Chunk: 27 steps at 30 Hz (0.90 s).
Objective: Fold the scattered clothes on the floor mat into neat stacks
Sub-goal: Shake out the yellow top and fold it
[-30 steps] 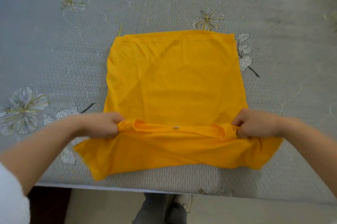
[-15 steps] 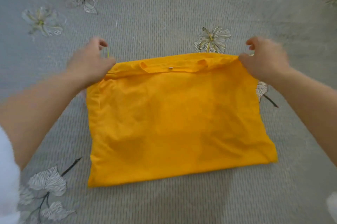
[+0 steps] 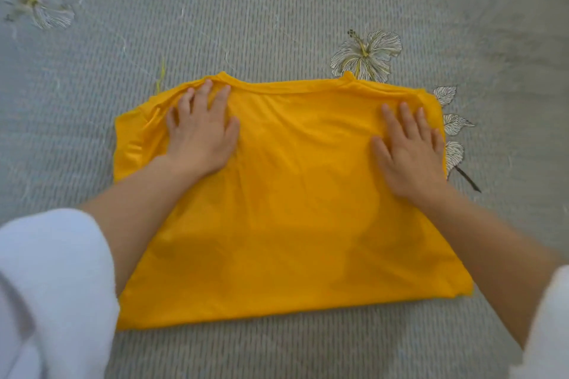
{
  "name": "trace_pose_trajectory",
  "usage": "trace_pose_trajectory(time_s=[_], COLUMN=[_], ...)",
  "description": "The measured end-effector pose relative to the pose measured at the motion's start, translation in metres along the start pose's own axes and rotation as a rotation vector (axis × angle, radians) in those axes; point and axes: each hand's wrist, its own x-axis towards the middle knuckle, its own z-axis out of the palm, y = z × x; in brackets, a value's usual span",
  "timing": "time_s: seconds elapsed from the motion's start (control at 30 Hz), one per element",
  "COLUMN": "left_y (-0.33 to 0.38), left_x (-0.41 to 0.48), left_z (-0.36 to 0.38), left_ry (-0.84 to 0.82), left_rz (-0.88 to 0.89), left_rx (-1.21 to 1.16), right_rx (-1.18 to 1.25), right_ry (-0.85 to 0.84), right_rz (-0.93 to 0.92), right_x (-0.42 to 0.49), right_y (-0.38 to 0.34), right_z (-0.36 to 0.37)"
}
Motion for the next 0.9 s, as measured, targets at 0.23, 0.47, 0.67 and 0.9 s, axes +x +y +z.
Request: trace_pose_trajectory(time_s=[0.23, 0.47, 0.67, 0.9], left_y=[0.028, 0.025, 0.025, 0.179], left_x=[-0.13, -0.238, -0.233, -0.228], left_z=[0.029, 0.062, 0.054, 0.065], left_ry=[0.124, 0.005, 0.05, 0.019], left_rz=[0.052, -0.44, -0.597, -0.053], left_rx=[-0.093, -0.104, -0.131, -0.269], right_rx=[0.039, -0.068, 0.08, 0.791], right_ry=[0.058, -0.087, -0.134, 0.176], right_rz=[-0.268, -0.307, -0.296, 0.191], right_x=[-0.07, -0.146, -0.145, -0.072], right_y=[0.007, 0.052, 0.089, 0.085], right_z=[0.01, 0.039, 0.024, -0.021])
